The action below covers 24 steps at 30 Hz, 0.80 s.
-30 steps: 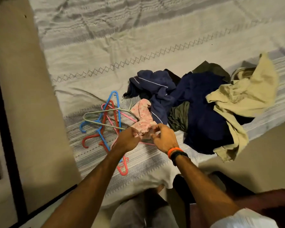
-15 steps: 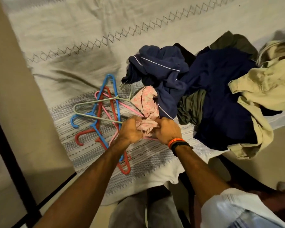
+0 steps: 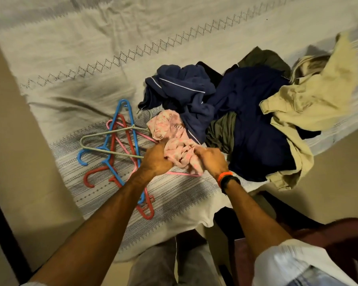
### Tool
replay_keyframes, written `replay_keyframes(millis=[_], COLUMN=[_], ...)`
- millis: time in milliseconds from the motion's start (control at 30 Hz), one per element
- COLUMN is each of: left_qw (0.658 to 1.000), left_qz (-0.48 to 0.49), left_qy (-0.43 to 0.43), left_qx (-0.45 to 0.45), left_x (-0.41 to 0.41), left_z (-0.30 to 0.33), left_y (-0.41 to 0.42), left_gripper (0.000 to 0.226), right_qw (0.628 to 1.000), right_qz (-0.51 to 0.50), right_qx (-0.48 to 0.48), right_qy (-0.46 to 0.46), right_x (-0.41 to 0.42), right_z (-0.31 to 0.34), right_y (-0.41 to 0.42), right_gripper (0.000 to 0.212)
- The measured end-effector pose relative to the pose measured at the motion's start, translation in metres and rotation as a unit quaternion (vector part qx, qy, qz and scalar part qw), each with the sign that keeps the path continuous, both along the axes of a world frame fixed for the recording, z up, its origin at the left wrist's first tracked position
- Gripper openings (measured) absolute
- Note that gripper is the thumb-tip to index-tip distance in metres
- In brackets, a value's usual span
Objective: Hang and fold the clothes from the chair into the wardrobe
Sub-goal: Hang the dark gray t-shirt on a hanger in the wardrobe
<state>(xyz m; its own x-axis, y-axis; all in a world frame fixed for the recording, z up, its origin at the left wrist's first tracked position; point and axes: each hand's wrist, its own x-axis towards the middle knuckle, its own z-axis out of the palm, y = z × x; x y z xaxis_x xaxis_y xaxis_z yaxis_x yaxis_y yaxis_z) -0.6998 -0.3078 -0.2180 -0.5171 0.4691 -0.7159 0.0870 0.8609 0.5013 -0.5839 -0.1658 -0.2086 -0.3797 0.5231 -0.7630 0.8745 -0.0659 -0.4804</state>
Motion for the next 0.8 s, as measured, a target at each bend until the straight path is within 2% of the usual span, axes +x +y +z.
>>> replay_keyframes(millis=[67, 100, 167, 300, 400, 533, 633, 700, 800], left_qw=[0.999, 0.999, 0.999, 0.999, 0.999, 0.998, 0.999, 0.998, 0.998], left_qz=[-0.012, -0.016, -0.022, -0.021, -0.009, -0.042, -0.028, -0.015, -0.021], left_qy=[-0.012, -0.015, -0.009, 0.025, 0.022, -0.004, -0.028, -0.049, -0.056], left_qx=[-0.029, -0.038, -0.029, 0.008, 0.032, 0.047, 0.034, 0.023, 0.02], left_x=[-0.001, -0.001, -0.001, -0.003, -0.002, 0.011, 0.027, 0.037, 0.038], left_z=[0.003, 0.006, 0.012, 0.019, 0.018, 0.003, -0.015, -0.026, -0.036], left_y=[0.001, 0.004, 0.013, 0.04, 0.067, 0.098, 0.109, 0.116, 0.13], left_gripper=[0.073, 0.071, 0.067, 0.049, 0.034, 0.035, 0.031, 0.029, 0.032], right_qw=[0.993, 0.992, 0.995, 0.997, 0.99, 0.951, 0.91, 0.894, 0.889], right_qz=[0.107, 0.118, 0.091, 0.042, 0.079, 0.269, 0.375, 0.401, 0.393], right_qx=[0.036, 0.036, 0.031, 0.066, 0.115, 0.144, 0.145, 0.162, 0.211], right_qy=[-0.025, -0.024, -0.013, 0.012, 0.007, -0.055, -0.099, -0.116, -0.101], right_x=[0.008, 0.012, 0.016, 0.016, 0.015, 0.011, 0.007, 0.005, -0.004], right_z=[0.001, 0.003, 0.009, 0.018, 0.017, -0.003, -0.025, -0.038, -0.047], right_y=[-0.003, -0.002, 0.001, 0.02, 0.046, 0.085, 0.096, 0.099, 0.105], right_gripper=[0.027, 0.035, 0.048, 0.027, 0.033, 0.05, 0.047, 0.041, 0.048])
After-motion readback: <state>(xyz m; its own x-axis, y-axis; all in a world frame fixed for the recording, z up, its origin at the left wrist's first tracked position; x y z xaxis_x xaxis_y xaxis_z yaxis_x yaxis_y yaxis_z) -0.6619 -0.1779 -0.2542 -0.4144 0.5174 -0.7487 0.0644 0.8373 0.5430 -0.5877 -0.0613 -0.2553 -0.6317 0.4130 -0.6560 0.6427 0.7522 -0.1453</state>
